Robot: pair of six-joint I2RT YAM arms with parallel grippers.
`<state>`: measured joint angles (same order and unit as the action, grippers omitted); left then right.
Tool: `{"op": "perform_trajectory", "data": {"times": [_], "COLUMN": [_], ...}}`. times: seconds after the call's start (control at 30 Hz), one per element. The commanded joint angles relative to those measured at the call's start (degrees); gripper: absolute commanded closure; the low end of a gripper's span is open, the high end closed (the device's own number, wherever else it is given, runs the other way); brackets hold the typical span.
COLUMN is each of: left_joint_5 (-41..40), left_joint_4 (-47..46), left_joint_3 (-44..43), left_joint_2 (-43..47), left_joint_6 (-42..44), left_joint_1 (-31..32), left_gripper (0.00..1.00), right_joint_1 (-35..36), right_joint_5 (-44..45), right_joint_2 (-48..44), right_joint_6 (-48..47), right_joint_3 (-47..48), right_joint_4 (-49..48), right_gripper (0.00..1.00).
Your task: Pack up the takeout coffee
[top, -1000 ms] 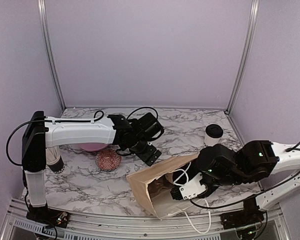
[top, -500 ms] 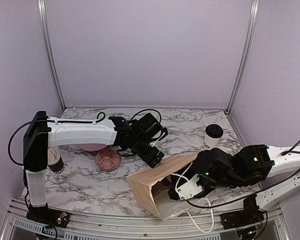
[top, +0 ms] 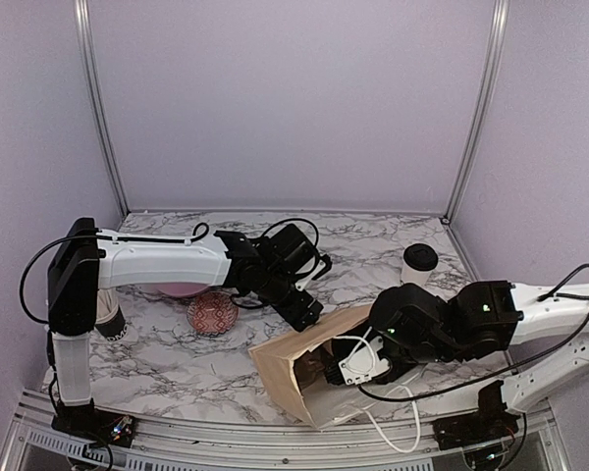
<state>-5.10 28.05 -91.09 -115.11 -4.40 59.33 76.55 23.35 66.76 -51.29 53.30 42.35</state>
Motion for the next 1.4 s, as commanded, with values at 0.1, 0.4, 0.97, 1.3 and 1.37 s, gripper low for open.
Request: {"op": "perform_trajectory", "data": {"times": [0.1,0.4,0.97,1.3,1.37], "left_joint_5": [3.0,4.8,4.1,-0.3,-1.2], "left_joint_4": [-1.1,-1.4,-1.7,-1.3,-1.2], "left_joint_3": [0.5,-0.4,-0.3,7.2,8.9], "left_joint_2": [-1.2,-2.0,-0.3,9.8,13.2], "left_joint_6": [1.2,1.7,1.9,1.2,1.2], "left_joint_1": [-0.2,-0.1,-0.3,-6.4,-7.6], "left_gripper": [0.08,0.08,0.10,0.09,0.08], "right_joint_1": [-2.0,-3.1,-3.3,-5.4,-6.0], "right_joint_5": [-3.1,-7.7,-10.2,-16.6,-18.5], "right_joint_2": [1.2,3.3,3.6,8.2,9.4], "right_joint_6": [0.3,1.4,1.5,2.2,2.3], "right_joint_3": [1.1,3.5,3.3,8.6,10.4], "right_joint_4": [-2.5,0.9,4.0,9.5,11.0], "right_gripper": [0.68,0.68,0.68,0.69,0.69]}}
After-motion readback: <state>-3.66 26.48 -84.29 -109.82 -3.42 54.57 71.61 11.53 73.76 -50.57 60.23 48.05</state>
